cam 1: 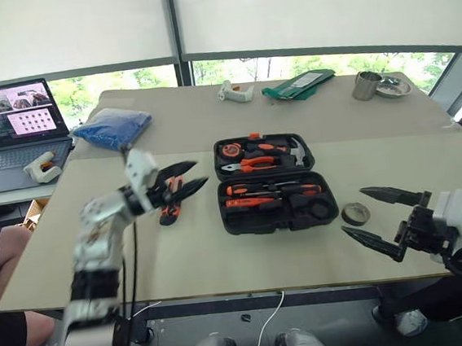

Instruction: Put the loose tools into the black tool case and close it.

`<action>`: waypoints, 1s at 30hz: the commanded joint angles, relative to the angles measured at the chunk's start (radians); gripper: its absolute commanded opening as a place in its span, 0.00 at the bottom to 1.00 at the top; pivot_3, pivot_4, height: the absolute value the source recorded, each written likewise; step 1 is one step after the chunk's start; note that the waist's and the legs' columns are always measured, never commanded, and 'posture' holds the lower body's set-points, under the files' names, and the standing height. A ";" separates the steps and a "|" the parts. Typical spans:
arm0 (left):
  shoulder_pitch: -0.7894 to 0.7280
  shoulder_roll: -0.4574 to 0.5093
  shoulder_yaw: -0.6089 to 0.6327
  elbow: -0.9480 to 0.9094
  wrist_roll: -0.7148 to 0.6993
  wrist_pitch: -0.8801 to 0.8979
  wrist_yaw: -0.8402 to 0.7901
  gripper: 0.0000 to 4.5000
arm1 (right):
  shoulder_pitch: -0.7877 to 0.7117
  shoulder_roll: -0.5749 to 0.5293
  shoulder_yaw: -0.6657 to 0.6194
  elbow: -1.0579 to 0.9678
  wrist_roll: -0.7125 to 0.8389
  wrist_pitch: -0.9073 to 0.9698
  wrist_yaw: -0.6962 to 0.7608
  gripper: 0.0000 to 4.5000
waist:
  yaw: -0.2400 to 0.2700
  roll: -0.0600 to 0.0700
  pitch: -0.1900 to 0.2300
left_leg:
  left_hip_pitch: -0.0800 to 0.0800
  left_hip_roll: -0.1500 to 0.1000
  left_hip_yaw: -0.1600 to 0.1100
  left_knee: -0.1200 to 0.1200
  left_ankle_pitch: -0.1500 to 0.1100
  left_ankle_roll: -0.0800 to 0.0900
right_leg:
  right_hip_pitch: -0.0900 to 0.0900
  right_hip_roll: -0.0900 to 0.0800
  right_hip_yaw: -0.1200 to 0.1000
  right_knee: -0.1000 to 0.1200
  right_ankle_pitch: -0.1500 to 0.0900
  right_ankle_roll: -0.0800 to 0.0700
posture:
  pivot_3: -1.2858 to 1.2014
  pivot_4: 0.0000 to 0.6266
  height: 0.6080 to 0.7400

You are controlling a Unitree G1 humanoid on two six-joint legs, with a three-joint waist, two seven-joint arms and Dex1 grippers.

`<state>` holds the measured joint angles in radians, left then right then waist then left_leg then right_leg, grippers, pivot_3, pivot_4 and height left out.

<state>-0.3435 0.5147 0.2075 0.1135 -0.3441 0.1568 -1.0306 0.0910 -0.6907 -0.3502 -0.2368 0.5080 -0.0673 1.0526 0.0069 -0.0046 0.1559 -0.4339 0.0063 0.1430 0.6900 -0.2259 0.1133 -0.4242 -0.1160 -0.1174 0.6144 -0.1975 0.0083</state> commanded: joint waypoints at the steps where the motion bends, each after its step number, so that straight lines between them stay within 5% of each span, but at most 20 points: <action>1: 0.240 0.059 0.191 -0.133 -0.013 0.008 0.107 0.95 | 0.012 -0.018 0.022 -0.003 0.034 0.003 0.064 1.00 | 0.000 0.000 0.000 | 0.000 0.000 0.000 -0.002 0.000 0.000 | 0.000 0.000 0.001 -0.001 -0.002 -0.002 | 0.52 0.24 1.00; 6: 0.488 0.090 0.341 -0.202 -0.025 0.049 0.205 0.99 | 0.002 -0.014 0.024 0.026 0.047 -0.035 0.120 1.00 | 0.017 0.000 0.000 | 0.003 -0.001 0.000 -0.007 0.000 -0.001 | 0.000 -0.001 0.003 -0.003 -0.003 -0.004 | 0.52 0.24 1.00; 11: 0.541 0.138 0.331 -0.310 -0.019 0.257 0.310 0.99 | 0.008 -0.019 0.048 0.015 0.070 0.005 0.164 1.00 | 0.038 0.000 0.000 | 0.003 -0.004 0.002 -0.012 -0.003 0.004 | -0.001 -0.005 0.003 -0.003 -0.003 -0.003 | 0.52 0.24 1.00; 14: 0.396 0.139 0.249 -0.431 -0.096 0.523 0.419 0.99 | -0.038 0.004 0.051 -0.008 0.106 0.046 0.113 1.00 | 0.042 0.001 0.000 | 0.003 -0.005 0.002 -0.013 -0.003 0.004 | -0.001 -0.005 0.004 -0.002 -0.002 -0.002 | 0.52 0.24 1.00; 20: 0.052 -0.003 0.077 -0.466 -0.106 0.836 0.678 0.99 | -0.107 0.014 0.033 0.006 0.139 0.099 0.054 1.00 | 0.039 0.000 0.000 | 0.005 -0.008 0.002 -0.014 0.005 -0.009 | -0.001 -0.005 0.005 -0.002 0.004 0.005 | 0.52 0.24 1.00; 30: -0.273 -0.217 -0.157 -0.019 0.109 0.718 0.873 0.99 | -0.151 0.003 0.018 0.032 0.124 0.105 0.034 1.00 | 0.032 -0.001 0.000 | 0.004 -0.004 0.003 -0.015 0.005 -0.008 | 0.001 0.002 0.006 -0.001 0.005 -0.006 | 0.52 0.24 1.00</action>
<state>-0.5885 0.3034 0.0677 0.0437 -0.2674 0.9131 -0.1700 -0.0424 -0.6765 -0.3039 -0.1887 0.6130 0.0329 1.0945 0.0390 -0.0058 0.1560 -0.4295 0.0020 0.1463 0.6755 -0.2209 0.1050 -0.4235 -0.1144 -0.1113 0.6133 -0.1922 0.0020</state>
